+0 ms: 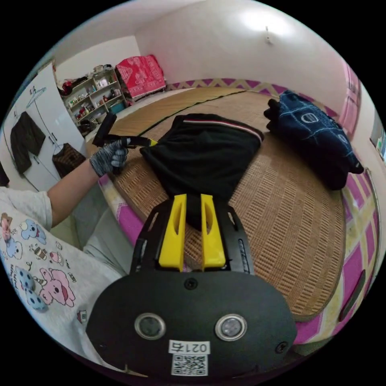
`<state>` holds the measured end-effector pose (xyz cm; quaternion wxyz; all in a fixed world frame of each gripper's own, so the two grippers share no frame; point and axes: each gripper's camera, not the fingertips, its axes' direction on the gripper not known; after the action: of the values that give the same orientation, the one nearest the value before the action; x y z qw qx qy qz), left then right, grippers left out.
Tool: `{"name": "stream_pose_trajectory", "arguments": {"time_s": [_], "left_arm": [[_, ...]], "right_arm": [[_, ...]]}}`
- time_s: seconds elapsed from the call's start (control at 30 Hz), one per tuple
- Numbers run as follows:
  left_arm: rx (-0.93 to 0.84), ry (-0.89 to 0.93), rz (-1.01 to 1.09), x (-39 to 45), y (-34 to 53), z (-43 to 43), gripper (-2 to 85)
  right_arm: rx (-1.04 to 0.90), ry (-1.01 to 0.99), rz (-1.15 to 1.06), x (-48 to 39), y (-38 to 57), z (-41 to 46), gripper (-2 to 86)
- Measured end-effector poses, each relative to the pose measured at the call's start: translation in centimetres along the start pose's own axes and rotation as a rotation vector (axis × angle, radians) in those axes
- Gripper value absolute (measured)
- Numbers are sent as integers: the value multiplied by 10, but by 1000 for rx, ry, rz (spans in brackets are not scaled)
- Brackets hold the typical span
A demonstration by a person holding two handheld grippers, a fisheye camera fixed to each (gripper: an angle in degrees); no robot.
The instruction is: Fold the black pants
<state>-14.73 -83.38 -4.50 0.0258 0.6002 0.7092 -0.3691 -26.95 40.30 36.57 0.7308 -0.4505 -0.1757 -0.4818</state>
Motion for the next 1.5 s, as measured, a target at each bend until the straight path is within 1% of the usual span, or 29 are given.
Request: {"name": "stream_pose_trajectory", "arguments": {"time_s": [0.07,0.13,0.2,0.27,0.37,0.47,0.5,0.57,0.63,0.67,0.7,0.73,0.77,0.8,0.83,0.87,0.9,0.93,1.0,1.07,1.2,1.3,1.37,1.43,1.5], "left_arm": [[2,3,-4,-6,-4,-4,-9],[4,-6,-4,-8,-7,-6,-9],[3,-19,0,-10,-10,-9,-9],[3,-28,-2,-15,-13,-13,-9],[-2,-36,-9,-21,-18,-17,-9],[-6,-38,-15,-27,-22,-21,-9],[-7,-37,-16,-28,-23,-22,-9],[-8,-28,-19,-32,-27,-26,-8],[-1,-10,-3,-34,-29,-33,-7],[40,10,16,-35,-31,-42,-5],[78,26,24,-36,-31,-48,-4],[155,64,31,-40,-32,-60,3],[193,74,13,-46,-36,-68,27],[194,72,0,-50,-39,-69,48],[170,76,-14,-56,-48,-68,83],[126,83,-24,-64,-58,-62,109],[104,87,-33,-68,-62,-59,121],[51,104,-56,-76,-70,-50,144],[-35,166,-82,-87,-79,-36,161],[-72,210,-73,-91,-88,-29,161],[-141,250,-28,-87,-101,-18,137],[-193,283,-53,-84,-106,-5,96],[-172,280,-62,-81,-106,-9,75],[-143,291,-46,-77,-107,-22,63],[-108,298,-22,-71,-108,-41,52]], "right_arm": [[-13,43,-41,-1,4,2,92],[-57,81,-81,-5,5,15,82],[-76,154,-102,-10,4,33,18],[-123,243,-131,-11,4,43,2],[-76,263,-177,-15,13,24,-4],[-136,311,-251,-14,31,42,-4],[-87,341,-276,-13,39,43,-3],[-119,362,-299,-9,36,41,-2],[-129,316,-276,2,26,28,5],[-76,264,-231,16,20,13,13],[-14,207,-167,36,12,-2,46],[15,179,-129,48,7,-7,62],[54,118,-48,77,-3,-13,78],[79,41,39,111,-15,-14,90],[90,4,81,128,-20,-12,95],[106,-78,175,165,-30,-4,104],[109,-164,259,201,-40,9,114],[104,-203,307,219,-44,16,119],[73,-385,440,275,-57,50,133],[35,-475,500,303,-63,74,132],[12,-610,540,334,-78,107,109],[-40,-639,547,339,-91,127,79],[-58,-648,563,343,-95,128,67],[-50,-629,499,340,-108,114,61],[-50,-566,363,318,-140,87,59]]}}
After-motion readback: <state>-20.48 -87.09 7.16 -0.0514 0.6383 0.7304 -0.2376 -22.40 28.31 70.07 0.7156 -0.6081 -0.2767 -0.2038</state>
